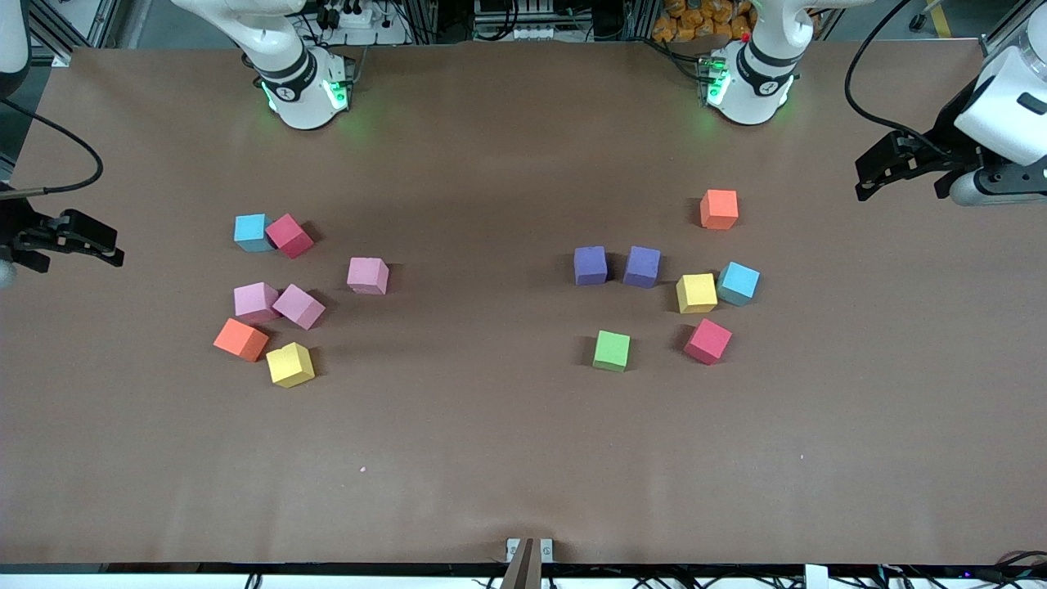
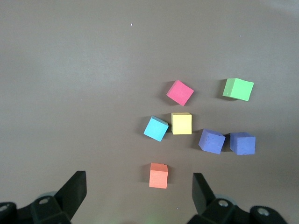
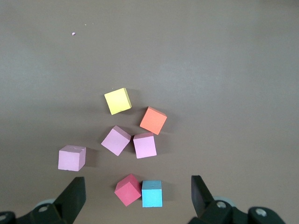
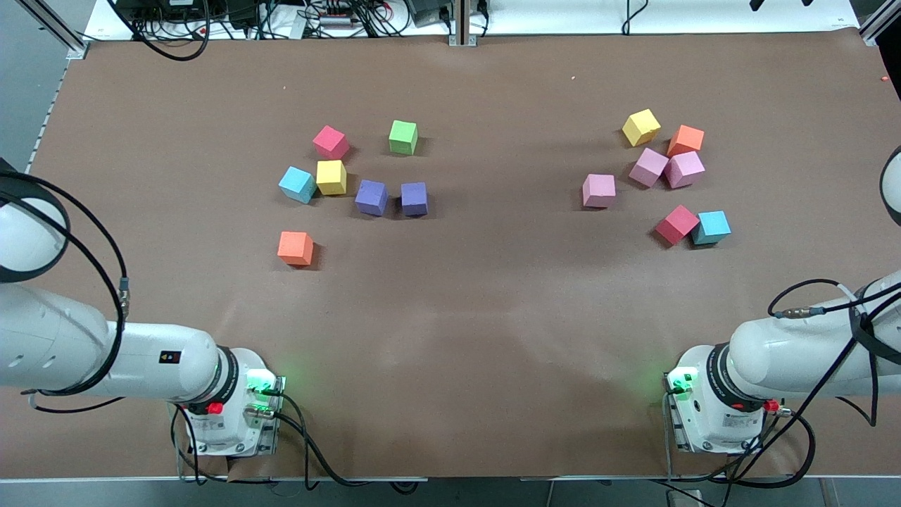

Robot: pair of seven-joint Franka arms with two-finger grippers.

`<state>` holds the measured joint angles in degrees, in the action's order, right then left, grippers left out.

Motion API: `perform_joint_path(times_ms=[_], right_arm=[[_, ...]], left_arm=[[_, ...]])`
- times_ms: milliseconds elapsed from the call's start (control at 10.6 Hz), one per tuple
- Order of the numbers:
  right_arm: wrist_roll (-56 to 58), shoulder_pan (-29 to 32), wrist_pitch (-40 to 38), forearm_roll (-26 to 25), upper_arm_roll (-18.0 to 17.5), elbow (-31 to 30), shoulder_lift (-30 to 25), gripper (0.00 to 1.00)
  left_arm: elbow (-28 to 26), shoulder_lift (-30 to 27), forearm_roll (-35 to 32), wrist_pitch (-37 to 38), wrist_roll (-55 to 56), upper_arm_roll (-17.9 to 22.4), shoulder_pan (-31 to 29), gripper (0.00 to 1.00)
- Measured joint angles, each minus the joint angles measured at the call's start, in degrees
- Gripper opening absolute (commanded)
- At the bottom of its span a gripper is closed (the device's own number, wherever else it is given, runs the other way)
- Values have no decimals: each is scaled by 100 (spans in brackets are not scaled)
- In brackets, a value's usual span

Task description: Form number 2 with 11 blocks

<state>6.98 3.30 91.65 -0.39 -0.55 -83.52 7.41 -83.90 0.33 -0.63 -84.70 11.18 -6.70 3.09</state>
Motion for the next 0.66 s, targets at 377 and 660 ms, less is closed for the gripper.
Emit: perform_joint_path(times_ms=[377, 660], right_arm=[[-1, 4, -10, 0, 11, 0, 4, 100], [1, 0, -79, 0, 10, 0, 9, 100]], left_arm=[[0, 13, -1, 0, 0, -17, 7, 100], [0, 49, -1, -31, 0, -28, 2, 100]])
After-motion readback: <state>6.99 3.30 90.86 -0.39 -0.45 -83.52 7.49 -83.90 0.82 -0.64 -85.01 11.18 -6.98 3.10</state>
